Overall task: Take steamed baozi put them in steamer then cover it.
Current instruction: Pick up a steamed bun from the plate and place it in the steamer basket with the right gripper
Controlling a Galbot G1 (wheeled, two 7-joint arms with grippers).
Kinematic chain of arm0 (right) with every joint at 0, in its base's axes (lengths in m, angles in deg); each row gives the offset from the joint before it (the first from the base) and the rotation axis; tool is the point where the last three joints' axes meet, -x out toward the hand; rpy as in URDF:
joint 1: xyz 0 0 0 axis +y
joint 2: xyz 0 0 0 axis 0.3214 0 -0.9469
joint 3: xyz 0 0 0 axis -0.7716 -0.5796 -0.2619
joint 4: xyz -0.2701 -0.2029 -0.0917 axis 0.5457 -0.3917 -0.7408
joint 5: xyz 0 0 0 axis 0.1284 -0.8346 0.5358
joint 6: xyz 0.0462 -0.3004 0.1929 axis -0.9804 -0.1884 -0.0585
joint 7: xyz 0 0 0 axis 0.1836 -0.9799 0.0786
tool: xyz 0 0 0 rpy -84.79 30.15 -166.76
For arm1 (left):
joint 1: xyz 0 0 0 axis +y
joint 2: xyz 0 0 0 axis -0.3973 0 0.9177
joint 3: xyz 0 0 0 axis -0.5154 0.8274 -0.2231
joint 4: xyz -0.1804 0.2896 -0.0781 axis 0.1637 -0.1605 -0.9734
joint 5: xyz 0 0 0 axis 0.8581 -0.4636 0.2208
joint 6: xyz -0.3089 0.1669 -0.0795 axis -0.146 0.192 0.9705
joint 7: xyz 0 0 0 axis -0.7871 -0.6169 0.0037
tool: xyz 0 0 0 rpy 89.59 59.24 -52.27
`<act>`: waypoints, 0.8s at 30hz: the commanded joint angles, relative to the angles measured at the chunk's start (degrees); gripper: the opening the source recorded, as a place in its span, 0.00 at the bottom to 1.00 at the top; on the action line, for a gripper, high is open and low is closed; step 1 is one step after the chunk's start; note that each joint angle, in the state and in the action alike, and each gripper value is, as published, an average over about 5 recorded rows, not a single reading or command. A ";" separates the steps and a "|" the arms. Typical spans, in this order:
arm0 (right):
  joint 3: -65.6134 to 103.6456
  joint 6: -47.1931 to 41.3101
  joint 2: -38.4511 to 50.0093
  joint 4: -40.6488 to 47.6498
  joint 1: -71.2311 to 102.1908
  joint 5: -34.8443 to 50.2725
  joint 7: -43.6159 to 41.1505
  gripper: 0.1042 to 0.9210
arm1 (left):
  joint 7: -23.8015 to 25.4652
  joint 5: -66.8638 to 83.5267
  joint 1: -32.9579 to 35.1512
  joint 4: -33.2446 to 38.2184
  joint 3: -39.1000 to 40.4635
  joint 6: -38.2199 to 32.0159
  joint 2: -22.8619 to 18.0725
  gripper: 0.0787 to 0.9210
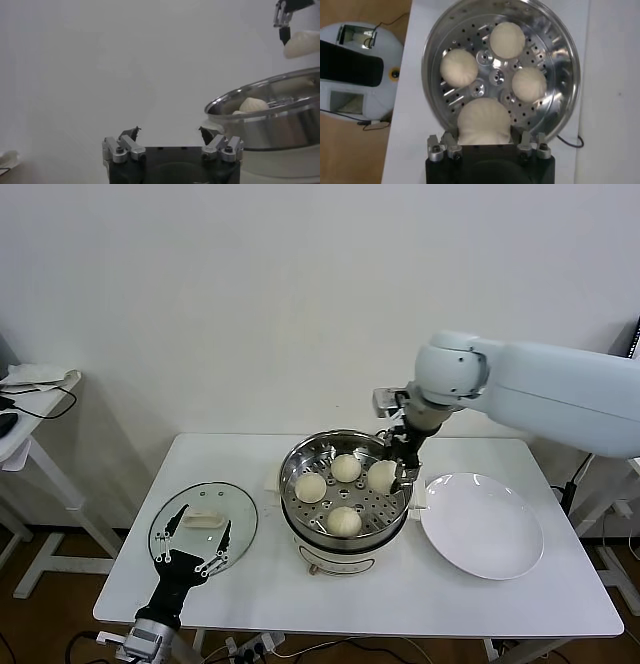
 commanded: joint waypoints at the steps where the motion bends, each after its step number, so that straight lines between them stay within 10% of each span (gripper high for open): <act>1: 2.75 -0.37 -5.39 7.14 8.17 -5.07 -0.31 0.70 | 0.10 0.25 -0.32 -0.72 -0.32 0.11 0.08 0.88; 24: 5.66 0.12 -5.61 10.13 13.72 -8.62 -0.88 0.71 | 0.28 0.39 -0.44 -1.45 -0.69 -0.03 0.13 0.88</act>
